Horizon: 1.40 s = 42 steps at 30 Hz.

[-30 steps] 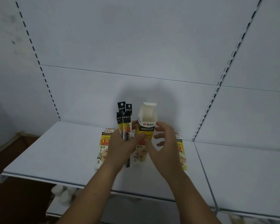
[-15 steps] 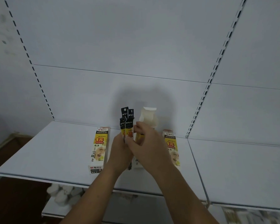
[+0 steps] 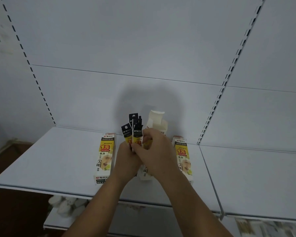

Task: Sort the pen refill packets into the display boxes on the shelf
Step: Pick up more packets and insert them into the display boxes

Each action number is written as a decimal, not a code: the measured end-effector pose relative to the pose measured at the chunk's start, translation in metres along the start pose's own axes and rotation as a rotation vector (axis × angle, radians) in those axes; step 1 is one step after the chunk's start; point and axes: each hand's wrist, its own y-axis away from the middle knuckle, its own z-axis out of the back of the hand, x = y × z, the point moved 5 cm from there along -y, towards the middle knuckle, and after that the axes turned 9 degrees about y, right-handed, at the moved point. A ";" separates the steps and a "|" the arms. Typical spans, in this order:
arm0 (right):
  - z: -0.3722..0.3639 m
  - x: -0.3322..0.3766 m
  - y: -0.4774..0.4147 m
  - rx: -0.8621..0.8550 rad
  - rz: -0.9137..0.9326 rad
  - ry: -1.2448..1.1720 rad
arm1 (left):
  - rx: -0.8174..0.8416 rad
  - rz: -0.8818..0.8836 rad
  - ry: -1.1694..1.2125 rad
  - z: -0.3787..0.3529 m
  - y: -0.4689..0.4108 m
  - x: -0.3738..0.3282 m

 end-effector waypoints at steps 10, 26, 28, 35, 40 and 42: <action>-0.007 -0.006 -0.007 -0.043 -0.017 -0.244 | 0.023 0.054 0.065 0.012 -0.007 0.020; 0.030 -0.008 -0.031 -0.202 -0.013 -0.498 | 0.049 0.048 -0.008 0.013 -0.014 0.026; 0.033 -0.013 -0.034 -0.221 -0.021 -0.490 | 0.063 0.043 -0.007 0.013 -0.015 0.026; 0.068 -0.028 -0.047 -0.364 -0.058 -0.689 | 0.061 0.076 -0.038 0.018 -0.017 0.033; 0.097 -0.033 -0.061 -0.419 -0.004 -0.743 | 0.091 0.108 -0.021 0.015 -0.017 0.031; 0.100 -0.032 -0.062 -0.421 0.013 -0.701 | 0.095 0.103 -0.034 0.016 -0.016 0.032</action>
